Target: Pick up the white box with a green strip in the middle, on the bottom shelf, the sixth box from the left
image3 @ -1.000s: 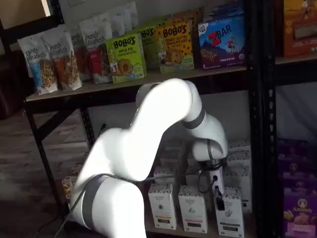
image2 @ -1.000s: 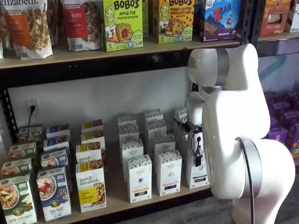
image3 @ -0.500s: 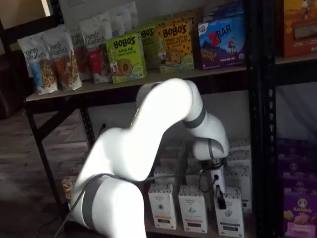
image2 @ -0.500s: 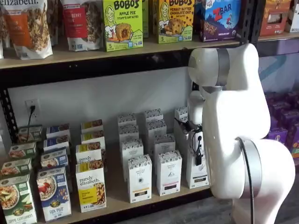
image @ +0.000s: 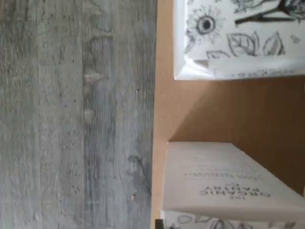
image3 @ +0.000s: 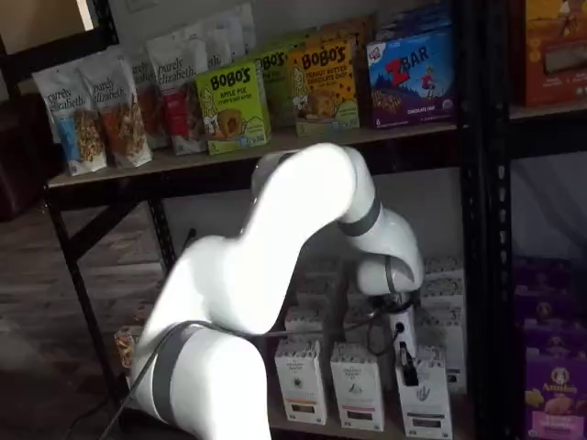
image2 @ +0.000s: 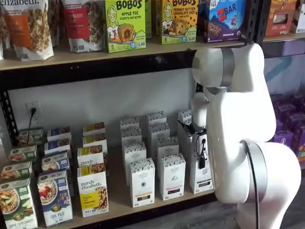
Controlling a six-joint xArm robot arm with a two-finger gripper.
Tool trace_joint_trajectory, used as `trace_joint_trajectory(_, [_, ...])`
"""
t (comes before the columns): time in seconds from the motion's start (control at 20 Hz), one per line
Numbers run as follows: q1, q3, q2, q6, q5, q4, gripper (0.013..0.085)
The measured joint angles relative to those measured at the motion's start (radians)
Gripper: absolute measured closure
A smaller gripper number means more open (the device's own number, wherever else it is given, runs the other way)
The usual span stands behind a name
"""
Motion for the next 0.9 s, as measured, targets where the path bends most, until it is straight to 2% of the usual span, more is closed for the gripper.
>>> trace_joint_trajectory(0.35, [0.006,0.087,-0.054,0.056,-0.034,-0.053,0.049])
trace_joint_trajectory(0.55, [0.015,0.211,-0.135,0.075,-0.082,-0.059,0.049])
trace_joint_trajectory(0.75, [0.021,0.356,-0.234,0.138,-0.127,-0.116,0.049])
trace_joint_trajectory(0.9, [0.026,0.461,-0.318,0.15,-0.139,-0.121,0.049])
